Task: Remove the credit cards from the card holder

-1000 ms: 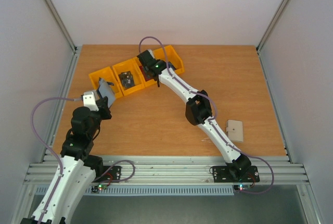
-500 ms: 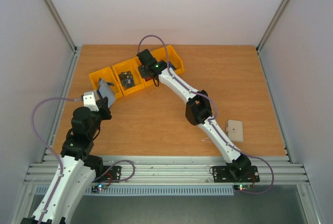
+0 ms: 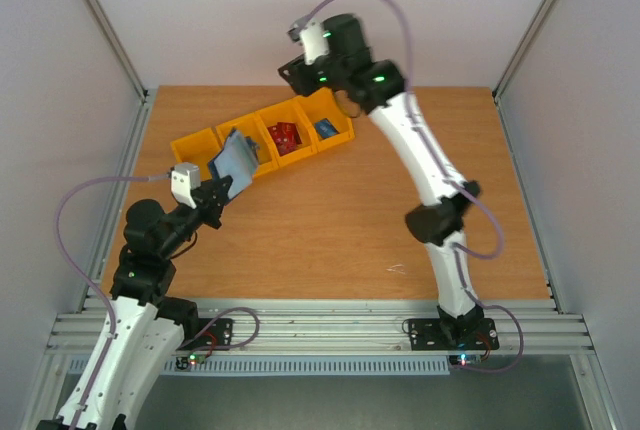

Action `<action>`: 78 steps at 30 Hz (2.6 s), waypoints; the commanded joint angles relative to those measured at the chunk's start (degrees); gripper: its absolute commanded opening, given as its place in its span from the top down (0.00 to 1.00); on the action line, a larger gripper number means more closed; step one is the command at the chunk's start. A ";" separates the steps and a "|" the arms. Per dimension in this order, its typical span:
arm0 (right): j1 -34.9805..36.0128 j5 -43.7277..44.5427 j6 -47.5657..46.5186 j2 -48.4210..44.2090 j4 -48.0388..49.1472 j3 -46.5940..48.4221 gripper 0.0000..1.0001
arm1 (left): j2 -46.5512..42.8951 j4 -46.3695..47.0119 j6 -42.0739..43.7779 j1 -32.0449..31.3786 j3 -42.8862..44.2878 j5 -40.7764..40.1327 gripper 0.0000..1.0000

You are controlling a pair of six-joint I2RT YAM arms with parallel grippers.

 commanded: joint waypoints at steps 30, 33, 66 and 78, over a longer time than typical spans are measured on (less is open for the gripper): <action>-5.82 -62.88 -13.07 -35.13 -13.33 -37.36 0.74 | 15.28 14.64 6.24 -5.29 24.25 32.52 1.00; -5.67 -63.99 -11.69 -35.32 -11.80 -37.96 0.97 | 15.39 14.84 3.19 -5.29 23.50 28.57 1.00; 1.92 -32.96 3.21 -26.75 -8.71 -36.28 0.99 | 19.55 12.44 1.03 -8.19 12.01 28.07 0.72; 1.89 -53.36 -6.38 -34.17 -3.91 -44.98 0.99 | 17.77 12.56 -3.93 -5.58 12.06 27.89 0.73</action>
